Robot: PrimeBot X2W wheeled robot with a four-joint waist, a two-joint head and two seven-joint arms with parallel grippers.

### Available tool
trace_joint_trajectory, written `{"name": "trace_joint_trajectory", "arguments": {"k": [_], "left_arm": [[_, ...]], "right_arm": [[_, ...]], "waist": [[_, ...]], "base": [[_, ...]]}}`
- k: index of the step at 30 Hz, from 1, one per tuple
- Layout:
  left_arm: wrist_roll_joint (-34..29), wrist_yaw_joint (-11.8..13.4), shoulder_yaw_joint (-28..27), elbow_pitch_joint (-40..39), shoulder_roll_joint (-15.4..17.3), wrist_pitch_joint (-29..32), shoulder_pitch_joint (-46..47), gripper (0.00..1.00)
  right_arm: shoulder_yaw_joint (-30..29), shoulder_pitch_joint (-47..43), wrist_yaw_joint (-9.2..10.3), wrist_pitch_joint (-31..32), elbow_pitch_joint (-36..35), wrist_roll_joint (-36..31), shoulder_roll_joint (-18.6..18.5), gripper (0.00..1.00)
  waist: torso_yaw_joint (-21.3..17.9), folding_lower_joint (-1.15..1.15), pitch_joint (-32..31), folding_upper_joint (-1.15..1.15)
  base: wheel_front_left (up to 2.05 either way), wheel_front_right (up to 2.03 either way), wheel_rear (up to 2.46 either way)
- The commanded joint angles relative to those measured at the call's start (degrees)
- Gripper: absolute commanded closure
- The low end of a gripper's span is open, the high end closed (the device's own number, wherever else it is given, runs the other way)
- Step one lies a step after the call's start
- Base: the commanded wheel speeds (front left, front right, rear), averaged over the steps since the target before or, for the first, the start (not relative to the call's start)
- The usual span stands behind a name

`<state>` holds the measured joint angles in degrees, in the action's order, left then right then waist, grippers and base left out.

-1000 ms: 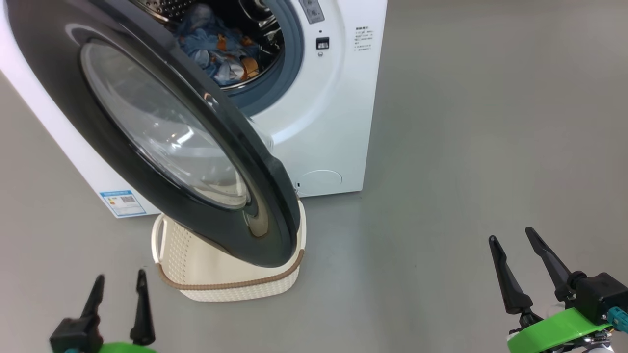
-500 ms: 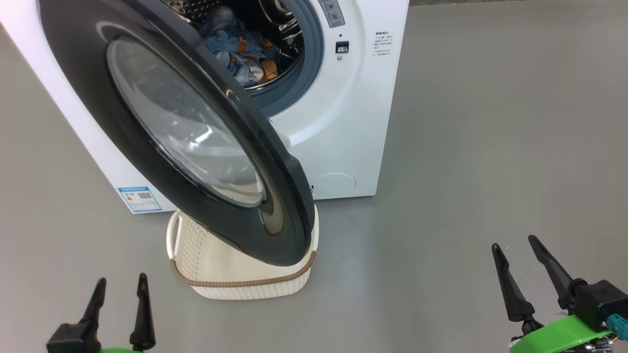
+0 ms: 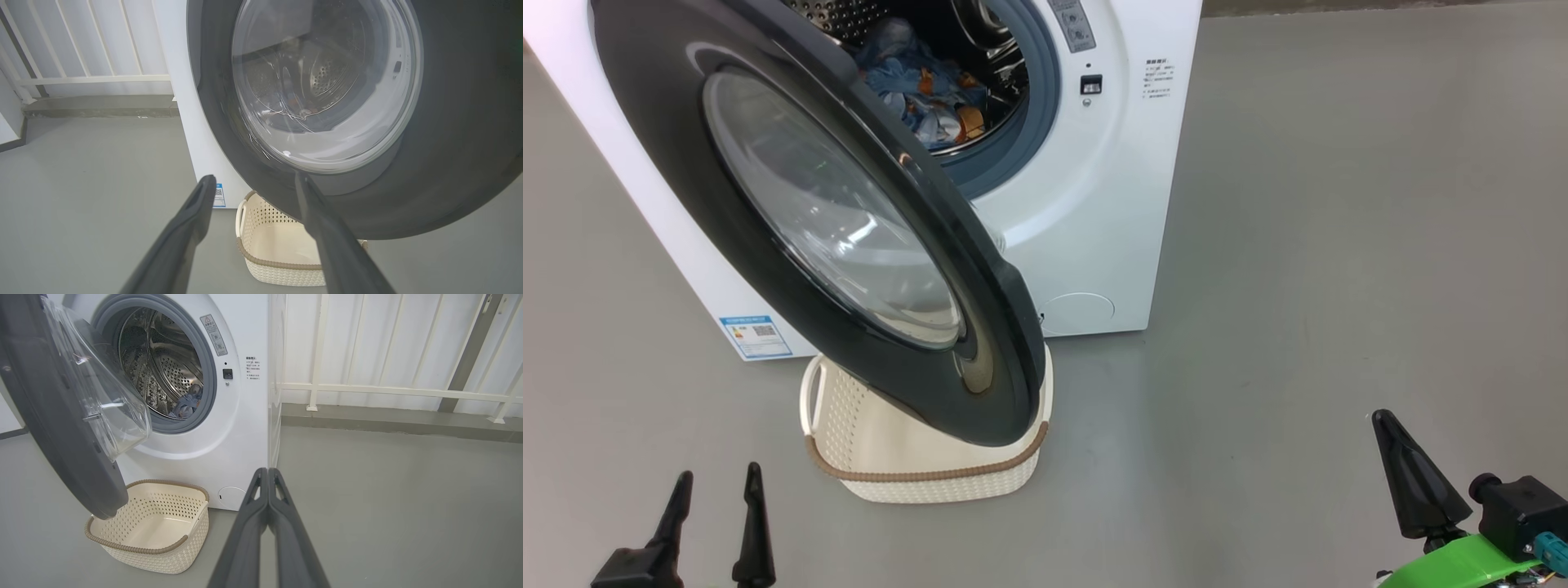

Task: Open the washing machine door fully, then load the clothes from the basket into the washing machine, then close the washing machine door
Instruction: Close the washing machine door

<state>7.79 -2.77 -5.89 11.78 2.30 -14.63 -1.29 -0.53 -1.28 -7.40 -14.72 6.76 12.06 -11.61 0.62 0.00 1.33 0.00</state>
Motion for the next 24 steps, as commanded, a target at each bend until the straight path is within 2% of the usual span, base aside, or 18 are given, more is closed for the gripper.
{"name": "trace_joint_trajectory", "arguments": {"k": [1,12,24], "left_arm": [[-0.1,0.2,-1.9,-1.6,0.6,-0.4,0.8,0.00],[1.4,1.4,-1.1,-1.8,0.6,-0.4,1.0,0.00],[3.5,2.4,-0.1,-1.6,0.6,-0.4,1.1,0.00]], "right_arm": [[1.1,0.6,-0.09,-0.3,-1.5,-0.7,-0.7,1.00],[2.5,3.0,-0.09,-0.3,-4.7,0.5,-0.8,1.00],[7.7,14.3,-0.09,-0.3,-14.7,2.5,-3.1,1.00]], "waist": [[0.0,0.00,0.1,0.00],[0.7,0.00,1.2,0.00],[2.3,0.00,0.5,0.00]], "base": [[0.00,0.00,0.00],[0.00,0.00,0.00],[0.00,0.00,0.00]]}}
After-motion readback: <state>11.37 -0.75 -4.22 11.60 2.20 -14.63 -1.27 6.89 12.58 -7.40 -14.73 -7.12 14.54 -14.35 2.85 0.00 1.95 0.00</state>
